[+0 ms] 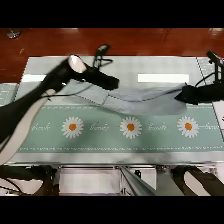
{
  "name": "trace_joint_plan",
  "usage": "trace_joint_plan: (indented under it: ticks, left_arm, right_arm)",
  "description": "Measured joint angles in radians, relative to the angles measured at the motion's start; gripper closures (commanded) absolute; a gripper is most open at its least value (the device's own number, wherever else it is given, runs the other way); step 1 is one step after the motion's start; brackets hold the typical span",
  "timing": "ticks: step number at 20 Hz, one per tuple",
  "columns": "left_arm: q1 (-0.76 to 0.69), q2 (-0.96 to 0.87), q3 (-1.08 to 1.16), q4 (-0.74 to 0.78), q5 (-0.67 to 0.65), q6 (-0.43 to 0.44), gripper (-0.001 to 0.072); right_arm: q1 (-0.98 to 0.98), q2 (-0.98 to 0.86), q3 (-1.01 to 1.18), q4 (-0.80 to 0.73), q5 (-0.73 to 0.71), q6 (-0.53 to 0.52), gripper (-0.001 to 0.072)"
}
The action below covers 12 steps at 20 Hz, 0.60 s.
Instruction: Fold the shirts.
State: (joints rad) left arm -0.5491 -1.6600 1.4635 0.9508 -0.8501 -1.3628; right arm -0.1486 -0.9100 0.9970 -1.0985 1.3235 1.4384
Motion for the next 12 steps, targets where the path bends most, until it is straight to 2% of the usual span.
trace_joint_plan:
  ticks: [2, 5, 9, 12]
  left_arm:
    - [-0.108, -0.056, 0.023, 0.058, 0.062, -0.1, 0.0687]
    - [-0.239, -0.15, 0.074, 0.062, 0.089, -0.183, 0.0686]
    - [-0.352, -0.241, 0.14, 0.006, 0.038, -0.198, 0.0686]
    - [-0.328, -0.256, 0.178, -0.001, -0.03, -0.201, 0.0686]
  right_arm:
    - [0.019, 0.084, -0.037, 0.005, -0.005, 0.024, 0.0689]
    - [0.049, 0.142, -0.063, 0.016, -0.013, 0.048, 0.0688]
    - [0.077, 0.168, -0.075, 0.041, -0.035, 0.07, 0.0688]
    - [0.085, 0.174, -0.077, 0.055, -0.042, 0.083, 0.0688]
